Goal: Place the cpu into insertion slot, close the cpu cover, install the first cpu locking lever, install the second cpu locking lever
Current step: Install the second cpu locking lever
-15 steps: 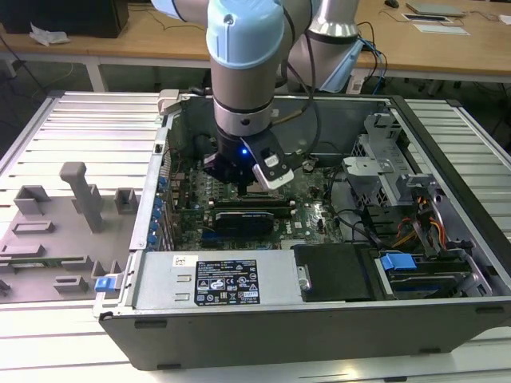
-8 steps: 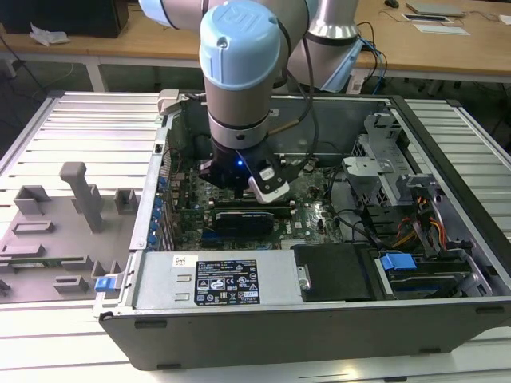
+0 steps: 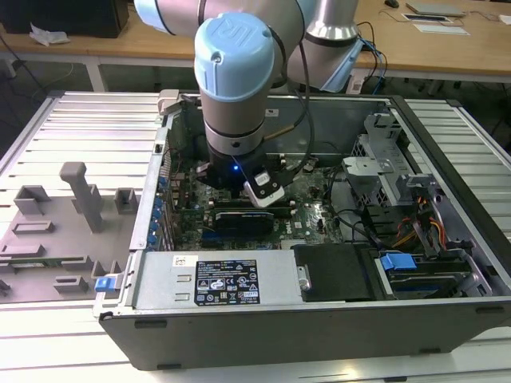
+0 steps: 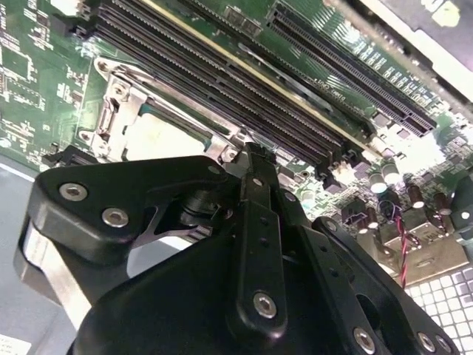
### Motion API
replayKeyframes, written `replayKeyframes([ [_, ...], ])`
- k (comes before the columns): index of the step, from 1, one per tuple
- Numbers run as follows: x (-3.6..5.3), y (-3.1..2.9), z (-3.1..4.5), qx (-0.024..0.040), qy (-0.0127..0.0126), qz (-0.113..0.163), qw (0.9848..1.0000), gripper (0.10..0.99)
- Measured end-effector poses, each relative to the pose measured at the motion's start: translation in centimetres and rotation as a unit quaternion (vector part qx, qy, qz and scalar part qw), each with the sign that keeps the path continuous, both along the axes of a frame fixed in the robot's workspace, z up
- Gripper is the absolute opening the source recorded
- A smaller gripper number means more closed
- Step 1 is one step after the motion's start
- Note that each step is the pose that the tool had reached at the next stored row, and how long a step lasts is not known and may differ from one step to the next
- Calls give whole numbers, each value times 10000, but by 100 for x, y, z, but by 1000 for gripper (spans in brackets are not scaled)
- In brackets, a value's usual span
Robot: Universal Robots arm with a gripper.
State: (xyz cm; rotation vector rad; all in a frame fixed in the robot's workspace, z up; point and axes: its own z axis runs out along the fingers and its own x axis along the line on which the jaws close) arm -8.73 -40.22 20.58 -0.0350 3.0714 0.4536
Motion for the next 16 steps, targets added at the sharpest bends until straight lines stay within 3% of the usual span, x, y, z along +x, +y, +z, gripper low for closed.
replayKeyframes([
  [5, -24, -3, -55, 59, 0, 0, 10000, 106],
  [16, -45, -3, -119, 62, 0, 0, 10000, 106],
])
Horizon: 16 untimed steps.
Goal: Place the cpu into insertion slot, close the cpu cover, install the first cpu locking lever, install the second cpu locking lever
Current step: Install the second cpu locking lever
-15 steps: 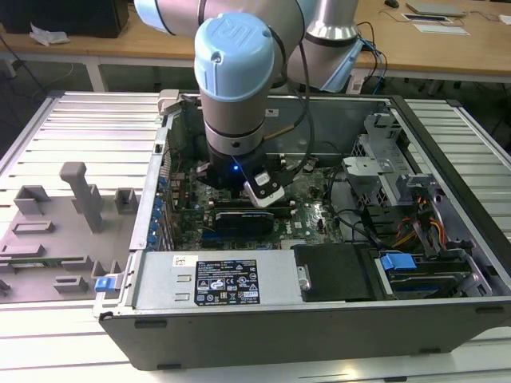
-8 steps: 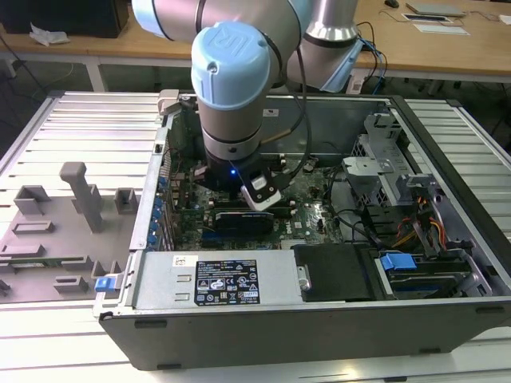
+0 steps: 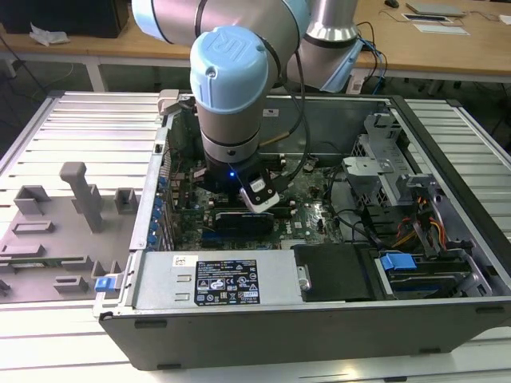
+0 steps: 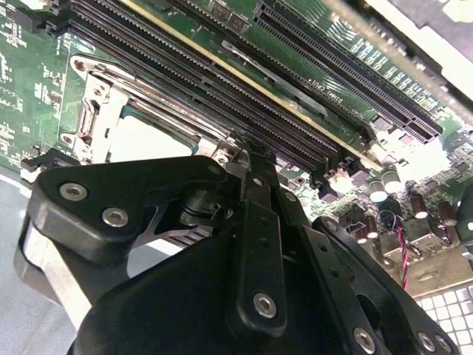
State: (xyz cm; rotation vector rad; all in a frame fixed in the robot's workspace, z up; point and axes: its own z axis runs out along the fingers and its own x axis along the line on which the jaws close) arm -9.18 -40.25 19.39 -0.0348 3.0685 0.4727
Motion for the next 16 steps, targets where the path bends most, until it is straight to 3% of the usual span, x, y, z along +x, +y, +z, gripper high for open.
replayKeyframes([
  [6, 0, 1, 72, -1, -1, 0, 10000, 106],
  [16, -1, 0, 6, 1, -30, 0, 10000, 106],
])
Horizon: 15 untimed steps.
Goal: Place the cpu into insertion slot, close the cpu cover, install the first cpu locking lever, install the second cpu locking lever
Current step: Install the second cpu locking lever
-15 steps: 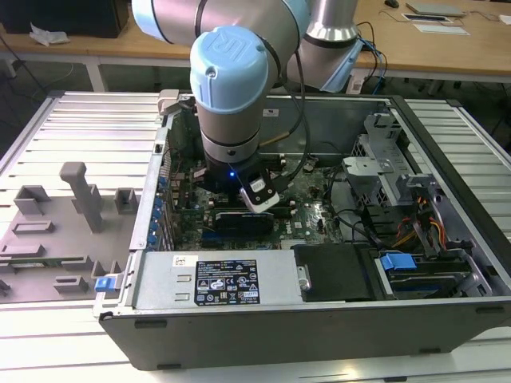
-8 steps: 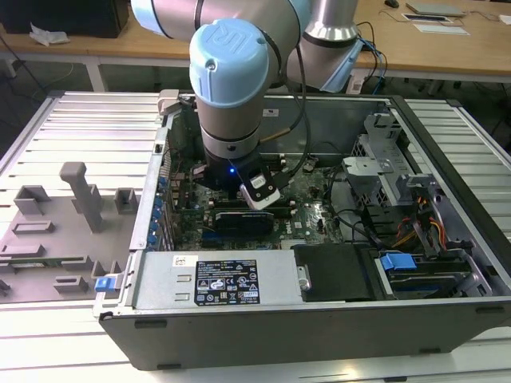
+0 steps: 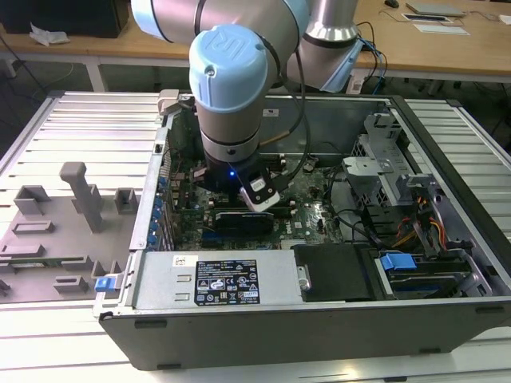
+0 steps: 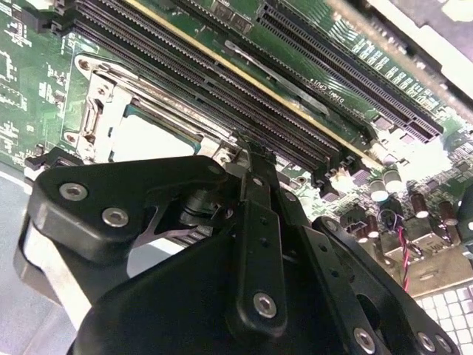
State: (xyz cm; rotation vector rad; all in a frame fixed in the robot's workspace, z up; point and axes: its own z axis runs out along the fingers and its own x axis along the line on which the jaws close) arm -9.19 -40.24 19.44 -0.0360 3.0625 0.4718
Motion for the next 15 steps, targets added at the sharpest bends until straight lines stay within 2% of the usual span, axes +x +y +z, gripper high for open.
replayKeyframes([
  [4, -1, 0, -2, -1, 0, 0, 10000, 106],
  [7, -1, 0, 48, -1, -1, 0, 10000, 106],
  [15, -1, 0, 12, -3, -16, 0, 10000, 106],
])
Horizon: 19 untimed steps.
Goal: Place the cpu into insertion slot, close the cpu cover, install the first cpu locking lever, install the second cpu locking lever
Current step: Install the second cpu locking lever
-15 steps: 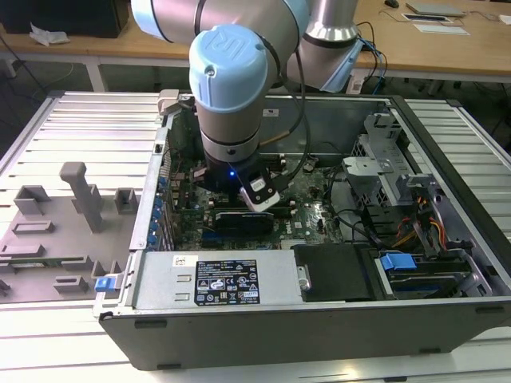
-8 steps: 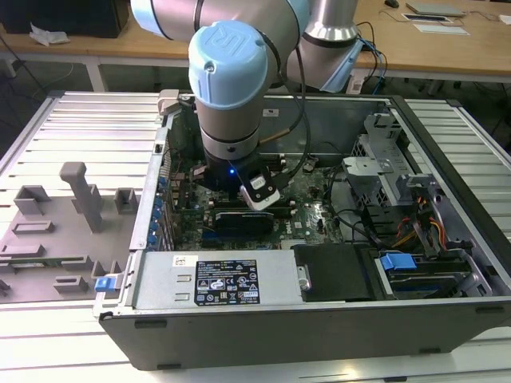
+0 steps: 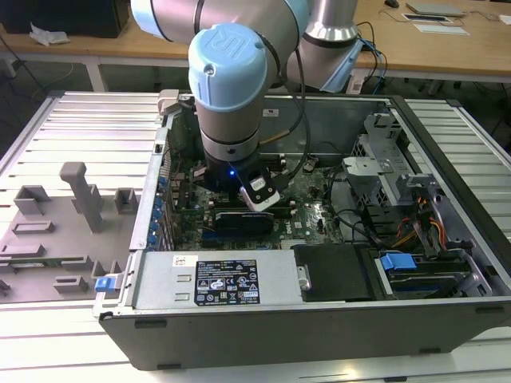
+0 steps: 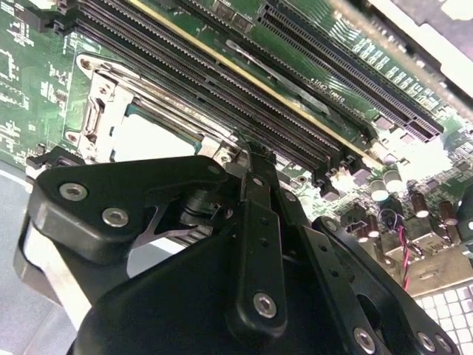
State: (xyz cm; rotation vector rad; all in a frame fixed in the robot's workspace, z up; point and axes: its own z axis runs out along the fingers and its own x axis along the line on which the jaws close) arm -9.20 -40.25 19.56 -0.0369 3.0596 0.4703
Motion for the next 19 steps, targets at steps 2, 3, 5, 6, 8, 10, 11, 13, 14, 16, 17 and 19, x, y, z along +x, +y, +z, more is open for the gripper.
replayKeyframes([
  [2, 0, 0, -8, -1, -1, 0, 10000, 106],
  [3, 0, 0, -9, -1, -1, 0, 10000, 106],
  [5, -1, 1, -11, -7, -2, -1, 10000, 106],
  [6, -1, 1, -12, -17, -2, 0, 10000, 106],
  [8, -1, 0, -11, -29, -1, 0, 10000, 106],
  [10, -1, 0, 5, -34, -1, 0, 10000, 106],
  [11, 0, 1, 25, -31, -2, 0, 10000, 106],
  [13, 0, 1, 90, -33, -2, -1, 10000, 106],
  [14, 3, 1, 126, -33, -2, -1, 10000, 106],
  [16, 26, 1, 155, -33, 1, 0, 10000, 106],
  [17, 62, 0, 168, -33, 10, 0, 10000, 106],
  [19, 137, 0, 179, -34, 28, -1, 10000, 106],
])
